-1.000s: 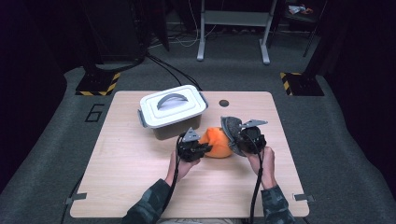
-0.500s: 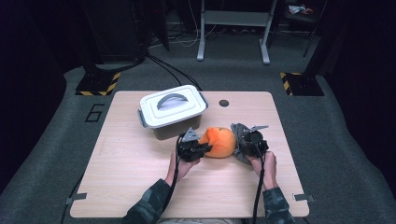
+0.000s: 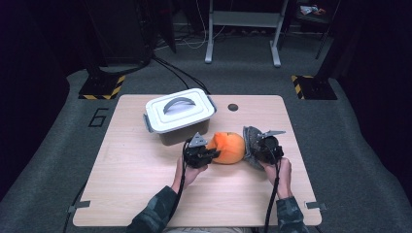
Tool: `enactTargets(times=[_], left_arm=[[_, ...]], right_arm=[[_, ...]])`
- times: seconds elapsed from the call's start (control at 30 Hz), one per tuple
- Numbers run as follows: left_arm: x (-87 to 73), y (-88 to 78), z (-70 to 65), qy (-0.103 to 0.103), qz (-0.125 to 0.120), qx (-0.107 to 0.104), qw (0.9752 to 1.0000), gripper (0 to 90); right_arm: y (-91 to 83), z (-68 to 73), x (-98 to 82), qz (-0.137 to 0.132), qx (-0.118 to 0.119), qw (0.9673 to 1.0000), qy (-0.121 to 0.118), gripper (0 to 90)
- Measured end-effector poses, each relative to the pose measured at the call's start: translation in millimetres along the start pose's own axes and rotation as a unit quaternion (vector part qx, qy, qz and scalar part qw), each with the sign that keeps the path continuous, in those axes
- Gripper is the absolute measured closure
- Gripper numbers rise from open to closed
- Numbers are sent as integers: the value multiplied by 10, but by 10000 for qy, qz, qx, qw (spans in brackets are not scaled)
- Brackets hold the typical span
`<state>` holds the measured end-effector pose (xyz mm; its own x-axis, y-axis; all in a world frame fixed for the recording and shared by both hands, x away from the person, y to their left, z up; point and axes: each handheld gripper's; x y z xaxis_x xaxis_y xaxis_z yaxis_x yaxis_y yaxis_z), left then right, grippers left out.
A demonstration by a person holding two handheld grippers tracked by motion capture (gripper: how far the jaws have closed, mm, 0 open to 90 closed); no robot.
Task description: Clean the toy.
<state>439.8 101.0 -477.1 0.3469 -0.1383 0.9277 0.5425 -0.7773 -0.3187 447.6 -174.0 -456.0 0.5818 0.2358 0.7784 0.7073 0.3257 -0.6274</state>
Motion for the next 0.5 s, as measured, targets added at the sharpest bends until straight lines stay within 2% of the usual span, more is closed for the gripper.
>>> enactTargets(times=[0.1, 0.17, 0.27, 0.3, 0.37, 0.5], left_arm=[[4, -1, 0, 4, 19, -21, 10000, 809], [1, 0, 2, 6, -2, 3, 10000, 808], [2, -5, 10, 9, 12, -6, 10000, 805], [2, -5, 10, 9, 12, -6, 10000, 803], [1, -7, 14, -13, 5, -5, 10000, 801], [0, -10, 25, -12, -24, 10, 10000, 784]], right_arm=[[-150, 62, 91, -241, 33, 9996, -118, 748], [-228, 133, 147, -370, 97, 9992, -132, 748], [-299, 239, 213, -517, 250, 9980, -280, 747], [-299, 239, 213, -517, 250, 9980, -280, 747], [-302, 332, 255, -530, 296, 9971, -468, 747], [-232, 366, 266, -413, 303, 9975, -489, 746]])
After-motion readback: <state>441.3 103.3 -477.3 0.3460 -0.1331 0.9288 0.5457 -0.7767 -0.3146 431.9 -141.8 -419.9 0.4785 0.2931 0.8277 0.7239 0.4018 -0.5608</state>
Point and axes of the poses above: each handheld gripper's, and its own axes: y roughly forward along the jaws, x roughly out of its top, z roughly to its left, and after that the axes turned 10 degrees about -z, right-handed
